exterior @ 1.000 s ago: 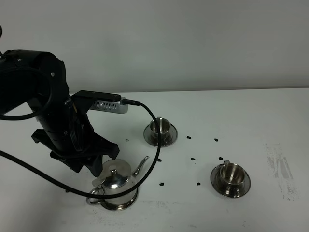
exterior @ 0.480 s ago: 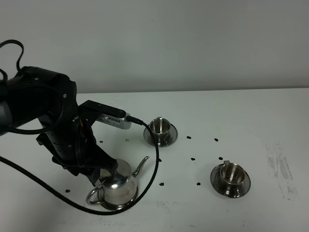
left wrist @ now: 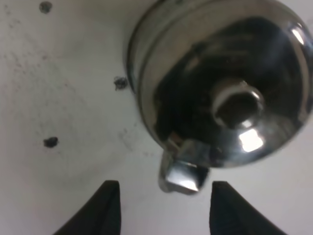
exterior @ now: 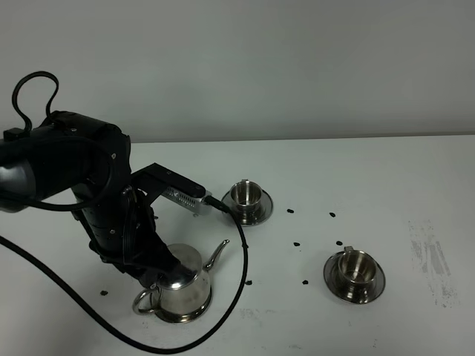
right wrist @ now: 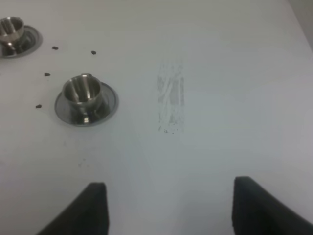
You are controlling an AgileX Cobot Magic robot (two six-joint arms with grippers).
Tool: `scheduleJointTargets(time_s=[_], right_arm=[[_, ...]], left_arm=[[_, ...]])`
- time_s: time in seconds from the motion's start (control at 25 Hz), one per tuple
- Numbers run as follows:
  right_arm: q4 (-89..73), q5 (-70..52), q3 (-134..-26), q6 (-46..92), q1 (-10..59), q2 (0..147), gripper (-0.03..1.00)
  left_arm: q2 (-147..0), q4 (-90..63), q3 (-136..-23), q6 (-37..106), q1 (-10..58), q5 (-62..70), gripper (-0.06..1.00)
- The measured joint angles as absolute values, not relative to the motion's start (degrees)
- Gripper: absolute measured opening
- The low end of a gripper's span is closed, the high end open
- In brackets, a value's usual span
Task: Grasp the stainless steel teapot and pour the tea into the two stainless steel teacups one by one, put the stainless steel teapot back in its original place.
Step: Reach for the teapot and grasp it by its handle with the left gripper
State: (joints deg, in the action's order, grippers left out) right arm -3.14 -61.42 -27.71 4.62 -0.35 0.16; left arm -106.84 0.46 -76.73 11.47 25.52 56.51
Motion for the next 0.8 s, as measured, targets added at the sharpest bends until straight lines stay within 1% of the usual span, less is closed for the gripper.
scheduleJointTargets(time_s=[0.48, 0.8], right_arm=[[-3.1, -61.4, -27.7, 4.6, -0.3, 0.2, 0.56], [-3.1, -61.4, -27.7, 4.6, -0.3, 0.2, 0.56]], left_arm=[[-106.8, 2.0, -76.7, 13.3, 26.2, 60.6, 0.48], [-106.8, 2.8, -76.7, 19.5, 26.7, 59.3, 0.48]])
